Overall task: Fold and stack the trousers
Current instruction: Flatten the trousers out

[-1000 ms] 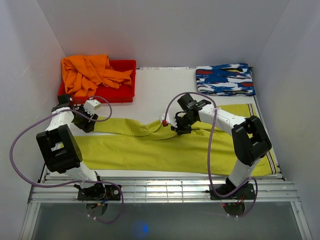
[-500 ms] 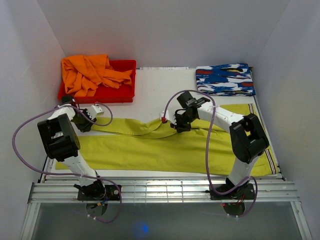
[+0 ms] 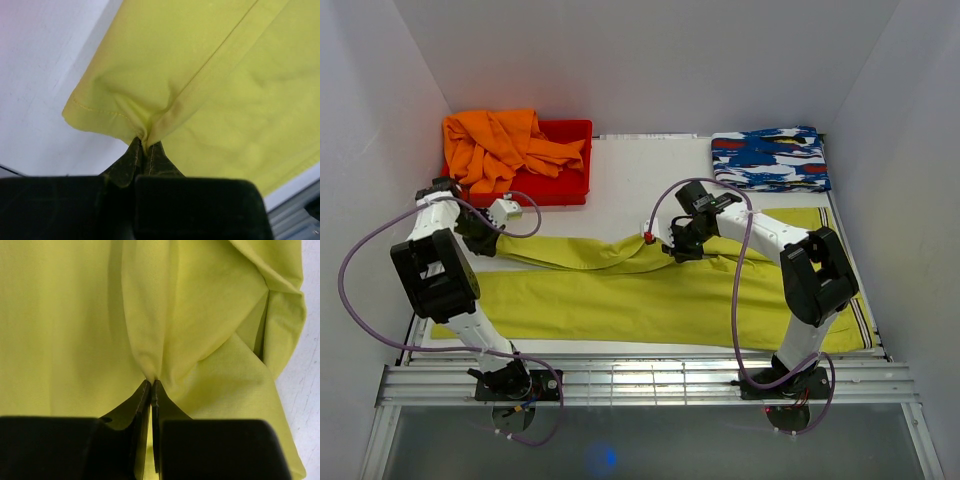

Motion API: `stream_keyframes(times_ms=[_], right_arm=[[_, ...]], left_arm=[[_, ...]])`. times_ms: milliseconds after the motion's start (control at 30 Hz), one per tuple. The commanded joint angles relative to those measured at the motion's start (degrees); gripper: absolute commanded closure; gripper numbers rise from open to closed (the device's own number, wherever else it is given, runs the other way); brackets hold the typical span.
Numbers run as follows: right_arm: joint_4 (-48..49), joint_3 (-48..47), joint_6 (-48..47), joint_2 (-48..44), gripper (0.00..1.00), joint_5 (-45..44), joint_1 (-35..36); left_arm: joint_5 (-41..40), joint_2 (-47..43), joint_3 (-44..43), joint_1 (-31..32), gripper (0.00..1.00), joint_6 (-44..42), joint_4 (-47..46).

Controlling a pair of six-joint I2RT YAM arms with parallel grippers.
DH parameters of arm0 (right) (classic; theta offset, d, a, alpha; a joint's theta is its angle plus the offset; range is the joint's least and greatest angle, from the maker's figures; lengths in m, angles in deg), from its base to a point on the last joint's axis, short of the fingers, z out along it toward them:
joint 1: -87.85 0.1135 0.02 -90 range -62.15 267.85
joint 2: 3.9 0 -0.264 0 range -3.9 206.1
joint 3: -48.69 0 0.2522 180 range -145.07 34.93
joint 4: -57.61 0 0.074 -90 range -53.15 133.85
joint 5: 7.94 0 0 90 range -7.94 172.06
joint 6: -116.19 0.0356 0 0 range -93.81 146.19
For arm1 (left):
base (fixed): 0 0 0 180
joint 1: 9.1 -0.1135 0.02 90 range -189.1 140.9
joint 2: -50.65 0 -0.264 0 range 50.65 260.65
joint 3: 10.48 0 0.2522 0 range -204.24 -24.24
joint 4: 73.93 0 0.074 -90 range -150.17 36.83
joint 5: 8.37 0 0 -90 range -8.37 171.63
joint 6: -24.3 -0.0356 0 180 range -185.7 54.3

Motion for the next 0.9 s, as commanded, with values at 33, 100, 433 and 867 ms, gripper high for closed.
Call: stream_keyframes(times_ms=[33, 100, 433, 867], right_arm=[[-0.1, -0.3, -0.7, -2.7, 0.92, -0.4, -0.6], [-0.1, 0.1, -0.7, -2.9, 0.92, 0.0, -0.6], [-2.1, 4.5, -4.1, -6.3, 0.92, 0.3, -0.5], [-3.9, 4.7, -5.3, -5.8, 0.92, 0.4, -0.5]], left_arm=[[3.3, -2.9, -8.5, -1.7, 1.00, 1.8, 16.2], [3.7, -0.5, -11.3, -2.5, 1.00, 2.7, 20.4], [3.6, 25.0, -29.4, -9.1, 1.00, 24.2, 20.2], [13.8, 31.6, -33.8, -13.3, 0.59, 33.8, 15.2]])
